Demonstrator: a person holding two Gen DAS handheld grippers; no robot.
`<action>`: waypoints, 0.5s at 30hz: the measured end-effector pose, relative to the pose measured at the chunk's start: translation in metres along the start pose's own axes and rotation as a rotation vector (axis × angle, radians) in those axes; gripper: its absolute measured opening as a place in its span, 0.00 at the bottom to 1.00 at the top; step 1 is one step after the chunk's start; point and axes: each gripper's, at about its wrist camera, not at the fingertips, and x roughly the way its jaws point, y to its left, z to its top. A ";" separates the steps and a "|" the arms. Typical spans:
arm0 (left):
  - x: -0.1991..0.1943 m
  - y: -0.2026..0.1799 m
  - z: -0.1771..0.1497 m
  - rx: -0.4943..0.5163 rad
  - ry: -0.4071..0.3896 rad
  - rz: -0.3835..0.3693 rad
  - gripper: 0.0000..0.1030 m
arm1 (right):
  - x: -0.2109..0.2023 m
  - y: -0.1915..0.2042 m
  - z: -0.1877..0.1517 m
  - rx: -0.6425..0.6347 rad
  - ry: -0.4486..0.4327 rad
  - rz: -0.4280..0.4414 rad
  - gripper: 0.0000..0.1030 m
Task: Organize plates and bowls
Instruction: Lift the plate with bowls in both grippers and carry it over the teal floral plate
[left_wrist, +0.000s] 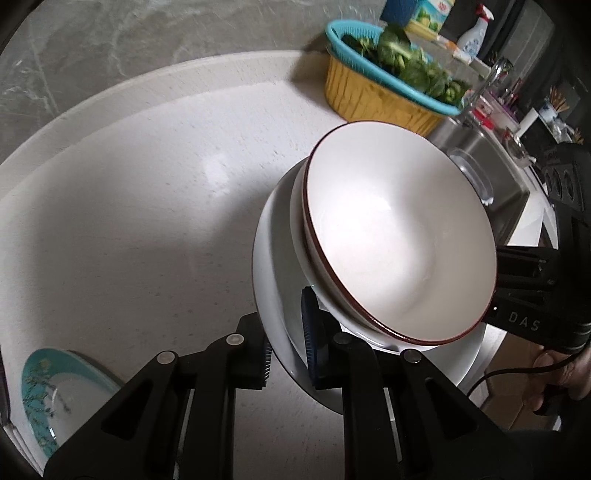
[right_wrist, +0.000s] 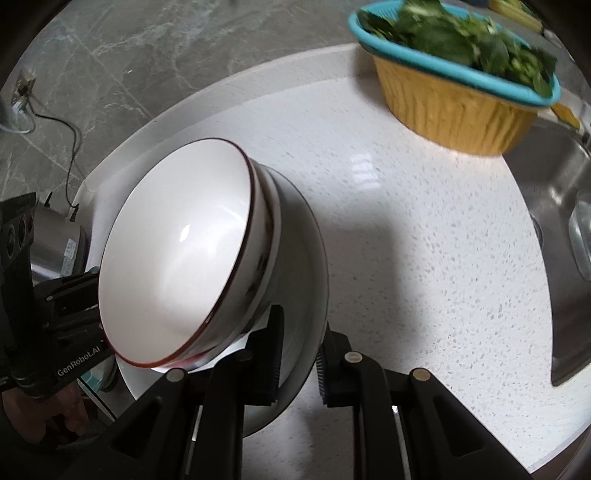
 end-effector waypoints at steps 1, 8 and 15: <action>-0.006 0.002 -0.001 -0.003 -0.007 0.004 0.12 | -0.003 0.005 0.001 -0.011 -0.002 0.002 0.17; -0.042 0.015 -0.010 -0.048 -0.037 0.027 0.12 | -0.013 0.035 0.002 -0.064 -0.006 0.025 0.17; -0.073 0.041 -0.029 -0.117 -0.059 0.054 0.12 | -0.018 0.072 0.005 -0.130 -0.008 0.053 0.17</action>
